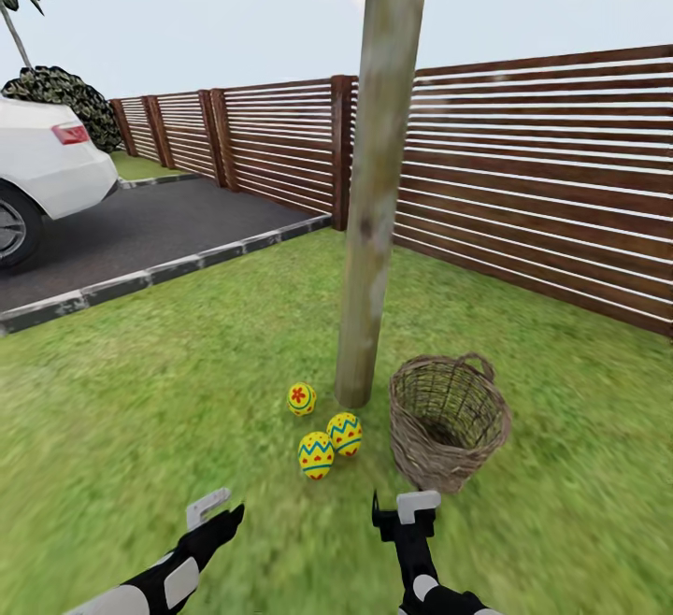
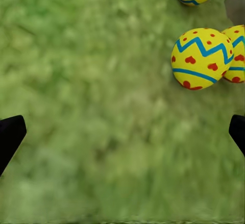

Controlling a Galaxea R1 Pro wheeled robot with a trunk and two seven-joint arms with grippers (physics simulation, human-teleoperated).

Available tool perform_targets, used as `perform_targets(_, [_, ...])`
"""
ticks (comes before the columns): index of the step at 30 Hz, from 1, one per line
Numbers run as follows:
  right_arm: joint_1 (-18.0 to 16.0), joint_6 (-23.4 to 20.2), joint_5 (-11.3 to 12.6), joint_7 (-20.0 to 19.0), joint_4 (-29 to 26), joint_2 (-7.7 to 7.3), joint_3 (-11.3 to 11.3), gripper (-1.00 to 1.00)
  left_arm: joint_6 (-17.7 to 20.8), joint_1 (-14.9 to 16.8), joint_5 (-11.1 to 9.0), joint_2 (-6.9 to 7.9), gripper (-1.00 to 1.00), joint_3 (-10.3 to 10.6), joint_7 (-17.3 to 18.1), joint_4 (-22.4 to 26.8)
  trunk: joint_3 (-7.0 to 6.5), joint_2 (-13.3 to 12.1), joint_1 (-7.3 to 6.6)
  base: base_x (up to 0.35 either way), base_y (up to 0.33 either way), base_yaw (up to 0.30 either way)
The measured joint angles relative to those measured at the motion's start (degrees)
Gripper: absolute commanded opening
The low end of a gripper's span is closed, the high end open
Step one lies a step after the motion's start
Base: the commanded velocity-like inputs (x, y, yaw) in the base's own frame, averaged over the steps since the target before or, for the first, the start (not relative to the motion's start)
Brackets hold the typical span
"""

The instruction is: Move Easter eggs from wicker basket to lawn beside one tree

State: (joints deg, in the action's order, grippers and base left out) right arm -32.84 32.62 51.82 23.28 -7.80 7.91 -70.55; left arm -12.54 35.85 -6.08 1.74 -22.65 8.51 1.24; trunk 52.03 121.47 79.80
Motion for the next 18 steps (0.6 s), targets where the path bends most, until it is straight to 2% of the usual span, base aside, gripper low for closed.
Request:
perform_targets(7, [0.01, 0.0, 0.0, -0.07, 0.0, 0.0, -0.04, 1.0, 0.0, -0.18, 0.0, 0.0, 1.0, 0.0, -0.02, 0.0, -1.26, -2.81, -1.55, -0.253, 0.0, 0.0])
perform_targets(18, [0.01, 0.01, 0.03, -1.3, 0.0, -0.03, 0.05, 1.0, 0.0, -0.2, 0.0, -0.47, 1.0, 0.01, -0.05, 0.0, -3.23, -7.22, -3.99, -0.028, 0.0, 0.0])
